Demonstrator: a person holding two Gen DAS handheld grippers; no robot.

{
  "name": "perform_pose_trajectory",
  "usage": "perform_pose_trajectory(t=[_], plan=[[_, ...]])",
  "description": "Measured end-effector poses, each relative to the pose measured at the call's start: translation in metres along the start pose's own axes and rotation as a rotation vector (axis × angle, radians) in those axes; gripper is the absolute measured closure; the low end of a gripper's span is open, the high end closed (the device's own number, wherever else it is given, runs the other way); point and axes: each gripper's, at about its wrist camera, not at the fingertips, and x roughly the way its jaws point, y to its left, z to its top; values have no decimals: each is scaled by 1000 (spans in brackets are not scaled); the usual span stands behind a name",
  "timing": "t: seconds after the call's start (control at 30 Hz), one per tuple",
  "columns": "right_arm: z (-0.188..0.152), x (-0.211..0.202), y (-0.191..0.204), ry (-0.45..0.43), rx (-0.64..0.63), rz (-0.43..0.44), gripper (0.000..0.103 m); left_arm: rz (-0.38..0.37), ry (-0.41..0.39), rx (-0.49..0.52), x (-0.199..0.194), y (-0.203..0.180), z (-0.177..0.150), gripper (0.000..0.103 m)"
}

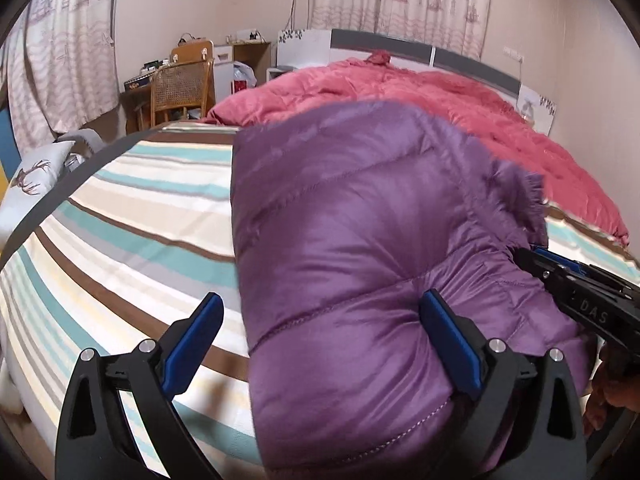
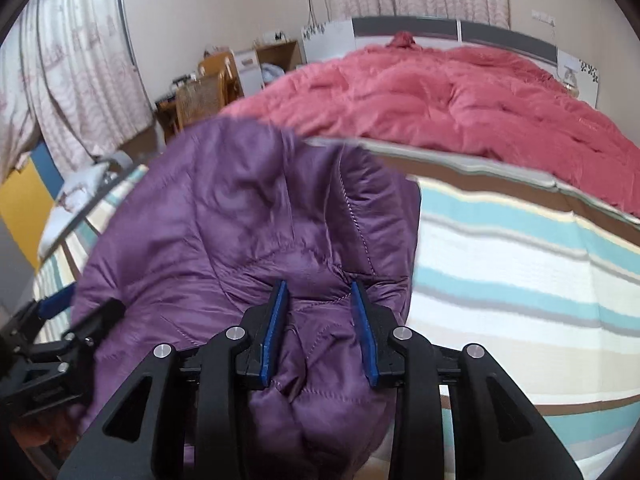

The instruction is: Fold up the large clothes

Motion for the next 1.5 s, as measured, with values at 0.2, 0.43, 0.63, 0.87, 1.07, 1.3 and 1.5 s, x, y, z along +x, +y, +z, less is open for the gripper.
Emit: perform_pose_trajectory(t=[0.2,0.43,0.63,0.87,1.07,1.3,1.5], plan=[[2,13,0,30,-27,-13,71,-19,51,20,10,3,4,4],[-13,-50,0,-53,29,60,35,-9,-18,32,-40,0,-10,2],[-50,-93,17,-67,-52,61,25,-33,-40,-53,-80,6,-34,2],[-81,-136,22,-102,-33,56,10,-23,-45,-40,-119,9,-62,2],[-99,-163,27,-130,-34,16,9,65,-88,-27,-152,12,-77,2],[-111,-179,35,-145,-41,12,9,92,-113,-21,-179,15,-98,2],[-114,-182,41,-147,-65,0,8,82,-106,-28,-185,17,-104,2]])
